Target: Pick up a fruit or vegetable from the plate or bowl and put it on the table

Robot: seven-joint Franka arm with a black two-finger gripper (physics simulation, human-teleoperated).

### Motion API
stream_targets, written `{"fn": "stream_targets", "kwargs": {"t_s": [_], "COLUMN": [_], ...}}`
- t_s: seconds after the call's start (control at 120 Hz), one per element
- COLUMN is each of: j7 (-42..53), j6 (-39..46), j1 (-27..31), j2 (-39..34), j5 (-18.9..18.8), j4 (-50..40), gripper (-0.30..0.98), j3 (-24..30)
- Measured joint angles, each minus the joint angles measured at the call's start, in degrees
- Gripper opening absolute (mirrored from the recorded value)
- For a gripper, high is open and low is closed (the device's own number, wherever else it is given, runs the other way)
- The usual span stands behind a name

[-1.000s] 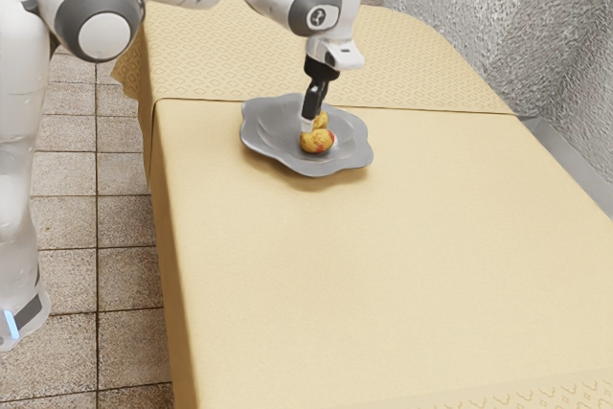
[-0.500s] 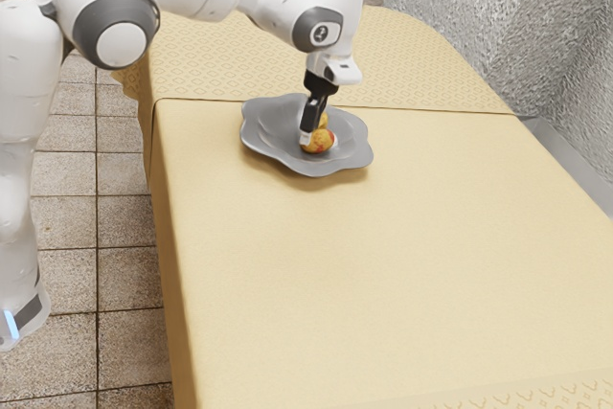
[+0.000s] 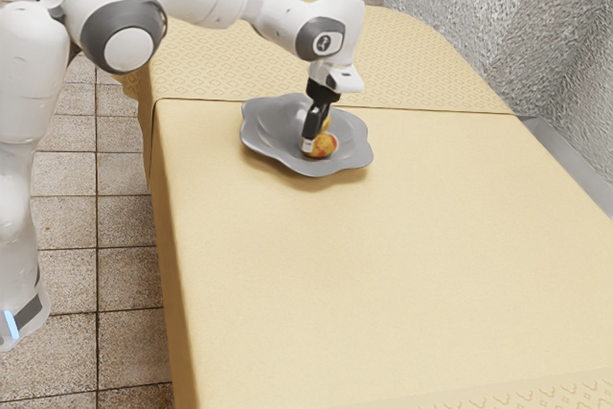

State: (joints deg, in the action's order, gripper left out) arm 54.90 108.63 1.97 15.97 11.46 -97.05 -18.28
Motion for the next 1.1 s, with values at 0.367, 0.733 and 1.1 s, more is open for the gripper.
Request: {"fn": "stream_targets", "kwargs": {"t_s": [0.367,0.733,1.1], "j7": [0.3,0.2,0.0], "j6": [1.3,1.7,2.6], "j1": [1.7,1.9,-9.1], "j2": [1.9,2.2,-1.1], "j5": [1.1,4.9,5.5], "j4": [1.2,1.7,6.4], "gripper": [0.42,0.33,0.26], "j3": [1.7,1.6,1.6]}}
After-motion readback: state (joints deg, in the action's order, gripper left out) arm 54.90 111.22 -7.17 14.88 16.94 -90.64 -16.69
